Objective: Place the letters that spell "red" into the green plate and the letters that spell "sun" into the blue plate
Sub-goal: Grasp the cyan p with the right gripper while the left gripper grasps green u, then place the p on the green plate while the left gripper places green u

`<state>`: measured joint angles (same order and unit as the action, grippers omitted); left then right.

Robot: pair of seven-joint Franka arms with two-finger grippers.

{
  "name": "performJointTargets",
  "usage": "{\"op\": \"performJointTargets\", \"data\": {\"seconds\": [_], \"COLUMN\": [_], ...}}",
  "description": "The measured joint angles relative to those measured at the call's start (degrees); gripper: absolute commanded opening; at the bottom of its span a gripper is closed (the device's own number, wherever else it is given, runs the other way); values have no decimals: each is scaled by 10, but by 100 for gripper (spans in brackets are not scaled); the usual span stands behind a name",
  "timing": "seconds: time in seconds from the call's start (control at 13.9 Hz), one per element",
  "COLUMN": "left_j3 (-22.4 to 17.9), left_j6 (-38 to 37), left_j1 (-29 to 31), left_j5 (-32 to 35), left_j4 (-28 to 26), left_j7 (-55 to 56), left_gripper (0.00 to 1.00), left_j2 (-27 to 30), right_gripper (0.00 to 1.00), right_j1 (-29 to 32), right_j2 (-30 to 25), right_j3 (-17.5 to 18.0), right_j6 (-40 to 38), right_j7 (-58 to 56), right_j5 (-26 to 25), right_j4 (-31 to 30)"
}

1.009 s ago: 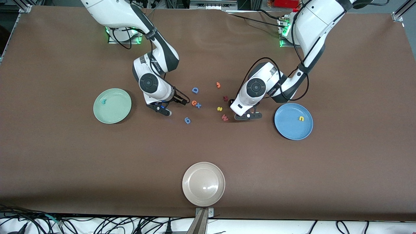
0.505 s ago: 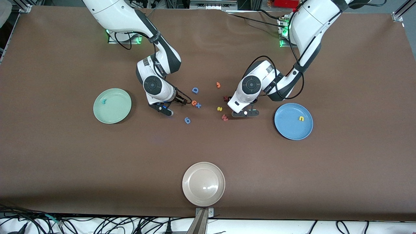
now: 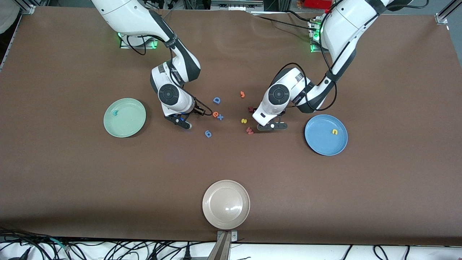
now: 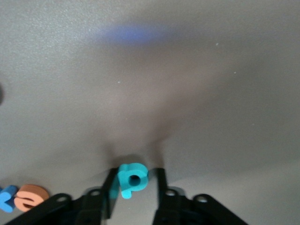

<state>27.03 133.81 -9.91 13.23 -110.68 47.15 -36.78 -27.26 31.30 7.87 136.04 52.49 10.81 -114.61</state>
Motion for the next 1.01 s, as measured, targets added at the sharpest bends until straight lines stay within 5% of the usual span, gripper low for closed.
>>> {"op": "performJointTargets", "data": {"seconds": [0.29, 0.5, 0.79, 1.01], "left_j3": [0, 2, 0, 0], "left_j6": [6, 9, -7, -76], "left_j1": [0, 0, 6, 17], "left_j5": [0, 0, 0, 2], "left_j4": [0, 2, 5, 18], "left_j7": [1, 2, 3, -1], "left_gripper": [25, 14, 12, 12], "left_j2": [-2, -2, 1, 29], "right_gripper": [0, 0, 0, 1], "right_j1": [0, 0, 0, 1], "right_j2": [-2, -29, -104, -145], "right_j3": [-3, -36, -108, -178], "right_j6": [-3, -79, -275, -350], "right_j7": [0, -6, -73, -175], "right_j5": [0, -3, -4, -4], "right_j4": [0, 15, 76, 84]}}
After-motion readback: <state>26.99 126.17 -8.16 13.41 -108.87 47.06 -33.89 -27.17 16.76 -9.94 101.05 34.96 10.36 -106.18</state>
